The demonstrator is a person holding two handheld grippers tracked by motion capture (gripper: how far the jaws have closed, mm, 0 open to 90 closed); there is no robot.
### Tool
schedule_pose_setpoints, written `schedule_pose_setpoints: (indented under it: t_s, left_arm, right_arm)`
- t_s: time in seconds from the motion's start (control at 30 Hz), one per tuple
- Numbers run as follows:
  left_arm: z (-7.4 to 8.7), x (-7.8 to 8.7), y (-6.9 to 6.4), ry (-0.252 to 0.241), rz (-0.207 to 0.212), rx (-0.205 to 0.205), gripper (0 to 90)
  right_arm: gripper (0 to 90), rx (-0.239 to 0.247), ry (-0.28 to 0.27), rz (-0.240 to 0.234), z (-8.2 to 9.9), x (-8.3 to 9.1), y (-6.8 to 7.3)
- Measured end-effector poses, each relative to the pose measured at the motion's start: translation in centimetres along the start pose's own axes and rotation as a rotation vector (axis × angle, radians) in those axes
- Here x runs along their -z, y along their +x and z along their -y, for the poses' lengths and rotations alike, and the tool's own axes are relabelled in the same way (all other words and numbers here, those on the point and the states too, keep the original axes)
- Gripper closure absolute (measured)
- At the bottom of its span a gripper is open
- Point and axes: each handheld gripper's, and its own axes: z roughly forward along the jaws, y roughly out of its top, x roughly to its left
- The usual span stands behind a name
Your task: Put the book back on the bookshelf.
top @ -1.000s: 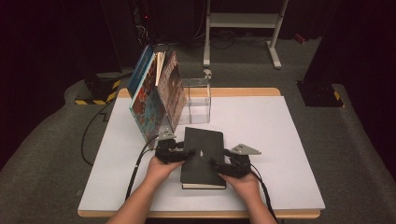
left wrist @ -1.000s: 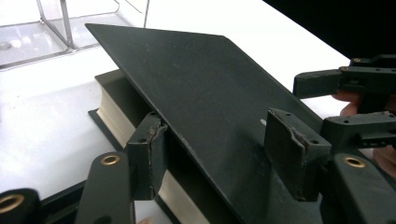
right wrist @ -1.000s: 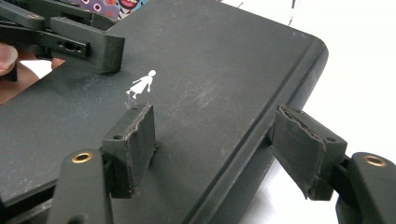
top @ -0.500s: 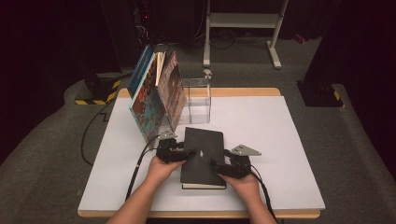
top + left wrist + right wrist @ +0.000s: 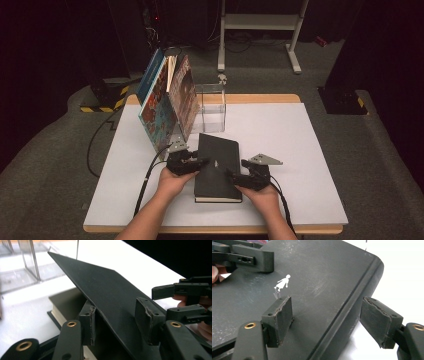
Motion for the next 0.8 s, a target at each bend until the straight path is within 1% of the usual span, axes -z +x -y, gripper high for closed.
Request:
schedule_pose_setpoints:
  t_s: [0.03, 0.17, 0.2, 0.23, 0.27, 0.3, 0.33, 0.4, 0.47, 0.63, 0.8]
  left_arm:
    - [0.0, 0.1, -0.2, -0.015, 0.012, -0.001, 55.2]
    - [-0.3, 0.2, -0.7, -0.004, 0.012, -0.048, 55.7]
    - [-0.4, 0.1, -0.8, -0.003, 0.013, -0.048, 55.8]
    - [-0.6, 0.1, -1.1, -0.006, 0.012, -0.055, 55.8]
    - [-0.7, 0.1, -1.2, 0.003, 0.010, -0.068, 55.8]
    - [-0.8, 0.0, -1.4, 0.000, 0.009, -0.067, 55.8]
    - [-0.9, 0.0, -1.5, 0.005, 0.009, -0.076, 55.8]
    - [-1.0, 0.0, -1.6, 0.006, 0.013, -0.078, 56.1]
    - [-1.0, 0.1, -1.7, 0.004, 0.018, -0.089, 56.8]
    - [-1.0, 0.3, -1.9, 0.001, 0.023, -0.134, 56.8]
    - [-0.9, 0.5, -2.1, -0.006, 0.030, -0.164, 56.8]
  right_arm:
    - [25.4, -0.002, -0.001, -0.005, 0.0, 0.0, -0.1]
    - [25.1, -0.022, 0.000, -0.021, 0.0, 0.2, -0.4]
    - [25.1, -0.024, -0.002, -0.024, 0.0, 0.2, -0.4]
    - [25.1, -0.025, -0.003, -0.025, 0.0, 0.3, -0.4]
    - [25.1, -0.025, -0.005, -0.025, 0.0, 0.4, -0.5]
    - [25.2, -0.027, -0.006, -0.026, 0.0, 0.5, -0.5]
    - [25.2, -0.027, -0.008, -0.026, 0.0, 0.5, -0.6]
    - [25.2, -0.029, -0.008, -0.024, 0.0, 0.6, -0.6]
    - [25.3, -0.024, -0.005, -0.021, 0.1, 0.7, -0.6]
    - [25.3, -0.028, -0.001, -0.027, 0.1, 0.8, -0.8]
    - [25.4, -0.034, 0.001, -0.035, 0.1, 0.8, -0.8]
